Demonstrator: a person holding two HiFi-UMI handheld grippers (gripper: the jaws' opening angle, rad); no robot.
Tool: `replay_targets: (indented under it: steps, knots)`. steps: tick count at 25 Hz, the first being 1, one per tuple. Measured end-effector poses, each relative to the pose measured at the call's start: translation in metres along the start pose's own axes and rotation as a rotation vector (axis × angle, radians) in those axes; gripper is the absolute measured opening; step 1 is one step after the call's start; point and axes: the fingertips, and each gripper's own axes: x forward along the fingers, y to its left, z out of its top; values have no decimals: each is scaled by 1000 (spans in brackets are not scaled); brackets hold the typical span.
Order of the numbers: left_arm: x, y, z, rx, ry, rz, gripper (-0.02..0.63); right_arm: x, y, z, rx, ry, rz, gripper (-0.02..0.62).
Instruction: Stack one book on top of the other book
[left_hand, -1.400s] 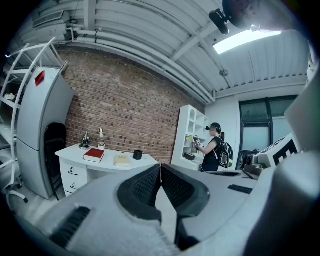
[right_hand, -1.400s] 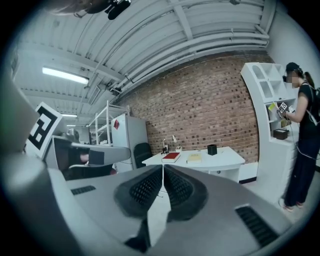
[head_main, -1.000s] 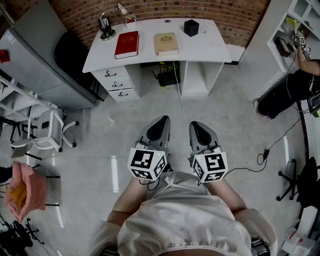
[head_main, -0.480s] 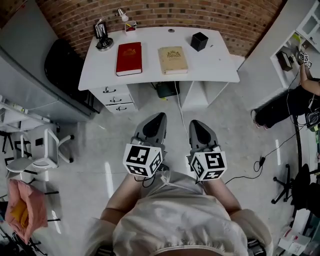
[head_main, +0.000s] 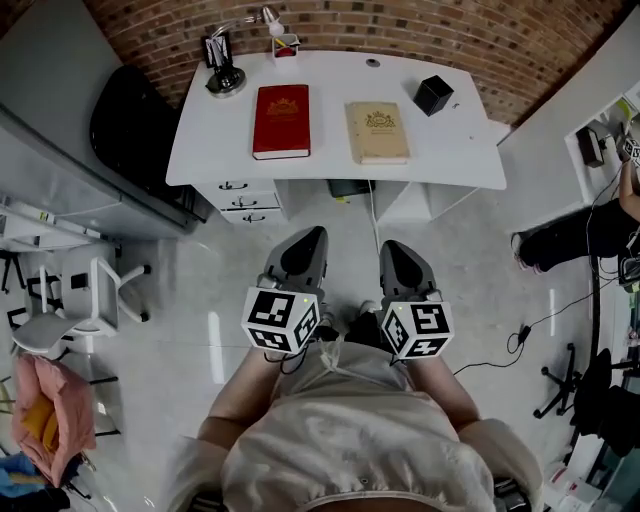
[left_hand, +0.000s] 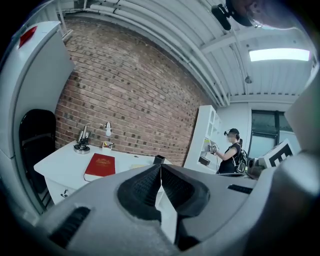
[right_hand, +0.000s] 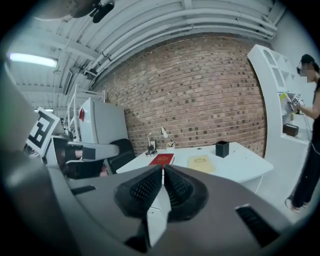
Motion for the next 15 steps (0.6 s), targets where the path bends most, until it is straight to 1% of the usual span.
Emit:
replay_targets:
  steps: [4, 7, 11, 15]
  knots:
    - [16, 25, 0, -9, 14, 39, 20, 31, -6, 2, 10, 10, 20, 31]
    - [34, 38, 4, -9, 11, 66, 20, 53, -19, 10, 8, -1, 17, 31]
    - [73, 49, 13, 2, 8, 91, 20, 90, -49, 27, 14, -19, 28, 31]
    - [125, 56, 24, 8, 13, 102, 20, 130, -88, 44, 22, -12, 45, 31]
